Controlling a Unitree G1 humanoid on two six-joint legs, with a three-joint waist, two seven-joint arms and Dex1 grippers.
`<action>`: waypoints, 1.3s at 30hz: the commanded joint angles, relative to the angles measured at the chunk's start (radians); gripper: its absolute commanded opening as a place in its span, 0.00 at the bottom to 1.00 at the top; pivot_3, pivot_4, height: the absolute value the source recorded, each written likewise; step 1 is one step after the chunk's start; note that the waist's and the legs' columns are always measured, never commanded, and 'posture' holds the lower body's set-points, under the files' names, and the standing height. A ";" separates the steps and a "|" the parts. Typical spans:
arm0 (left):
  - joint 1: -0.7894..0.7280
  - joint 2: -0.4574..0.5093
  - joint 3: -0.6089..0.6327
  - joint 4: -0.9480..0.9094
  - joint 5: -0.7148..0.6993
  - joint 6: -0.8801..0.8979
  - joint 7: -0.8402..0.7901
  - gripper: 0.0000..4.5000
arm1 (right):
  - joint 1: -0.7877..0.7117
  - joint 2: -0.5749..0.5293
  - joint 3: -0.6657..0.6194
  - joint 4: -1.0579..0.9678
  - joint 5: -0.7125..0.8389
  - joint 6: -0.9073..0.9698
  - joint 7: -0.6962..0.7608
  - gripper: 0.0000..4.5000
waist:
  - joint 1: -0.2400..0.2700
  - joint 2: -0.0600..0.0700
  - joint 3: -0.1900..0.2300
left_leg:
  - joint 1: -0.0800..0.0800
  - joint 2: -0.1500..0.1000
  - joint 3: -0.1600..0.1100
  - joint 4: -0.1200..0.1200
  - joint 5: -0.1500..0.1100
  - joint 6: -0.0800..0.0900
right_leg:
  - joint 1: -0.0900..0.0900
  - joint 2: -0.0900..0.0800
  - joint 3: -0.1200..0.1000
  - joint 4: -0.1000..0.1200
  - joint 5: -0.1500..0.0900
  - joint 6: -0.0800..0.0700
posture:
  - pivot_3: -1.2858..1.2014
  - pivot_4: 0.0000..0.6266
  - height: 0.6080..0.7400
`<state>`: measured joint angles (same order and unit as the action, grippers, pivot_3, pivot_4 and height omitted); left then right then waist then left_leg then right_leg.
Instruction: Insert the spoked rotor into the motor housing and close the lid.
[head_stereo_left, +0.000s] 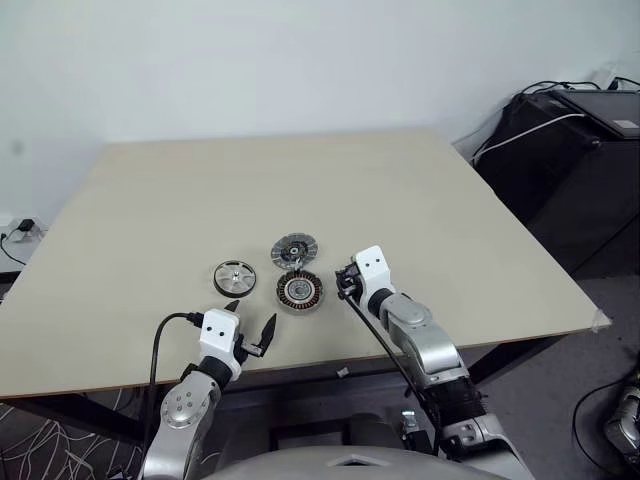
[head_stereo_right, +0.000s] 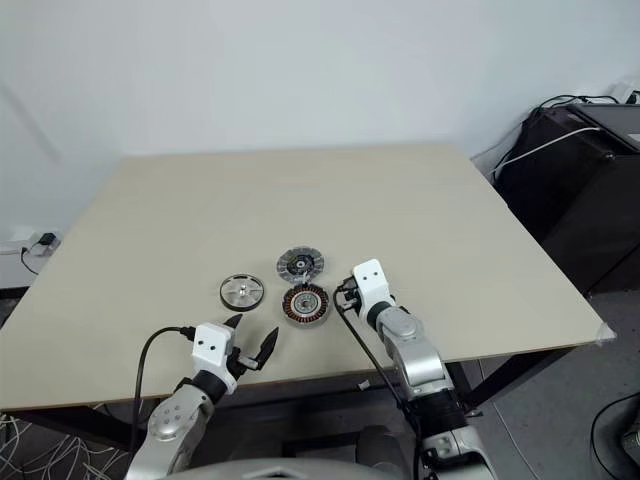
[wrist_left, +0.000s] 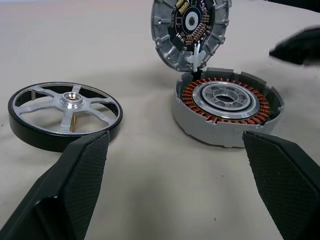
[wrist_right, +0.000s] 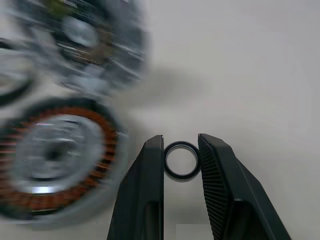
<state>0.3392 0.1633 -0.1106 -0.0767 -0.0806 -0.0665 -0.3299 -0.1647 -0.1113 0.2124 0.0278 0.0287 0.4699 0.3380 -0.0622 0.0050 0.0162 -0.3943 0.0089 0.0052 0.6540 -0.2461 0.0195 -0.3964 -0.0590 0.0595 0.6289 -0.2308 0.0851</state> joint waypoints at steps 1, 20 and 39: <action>-0.012 0.002 -0.009 -0.019 0.002 -0.010 -0.007 1.00 | 0.000 0.003 0.059 -0.091 0.010 0.035 0.044 0.15 | 0.001 0.000 0.000 | 0.000 0.000 0.000 0.000 0.000 0.000 | 0.000 0.000 0.000 0.000 0.000 0.000 | 0.52 0.00 1.00; 0.002 0.002 -0.010 -0.026 0.000 -0.012 0.000 1.00 | -0.112 0.077 0.141 0.144 -0.034 -0.028 0.041 0.15 | 0.001 -0.002 0.001 | -0.001 0.000 0.000 0.000 0.000 -0.001 | 0.000 -0.001 -0.001 0.000 0.001 -0.002 | 0.52 0.00 1.00; -0.001 0.003 -0.008 -0.029 -0.002 -0.007 -0.002 1.00 | -0.137 0.094 0.130 0.226 -0.034 -0.063 0.045 0.15 | 0.001 -0.002 0.001 | -0.001 0.000 0.000 0.000 0.000 -0.001 | 0.000 -0.001 -0.001 0.000 0.001 -0.002 | 0.52 0.00 1.00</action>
<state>0.3459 0.1639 -0.1189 -0.0767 -0.0812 -0.0669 -0.3293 -0.2849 -0.0294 0.3468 0.2654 -0.0069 0.4223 0.3758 -0.0617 0.0031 0.0169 -0.3949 0.0085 0.0050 0.6536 -0.2464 0.0189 -0.3966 -0.0598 0.0587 0.6287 -0.2300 0.0834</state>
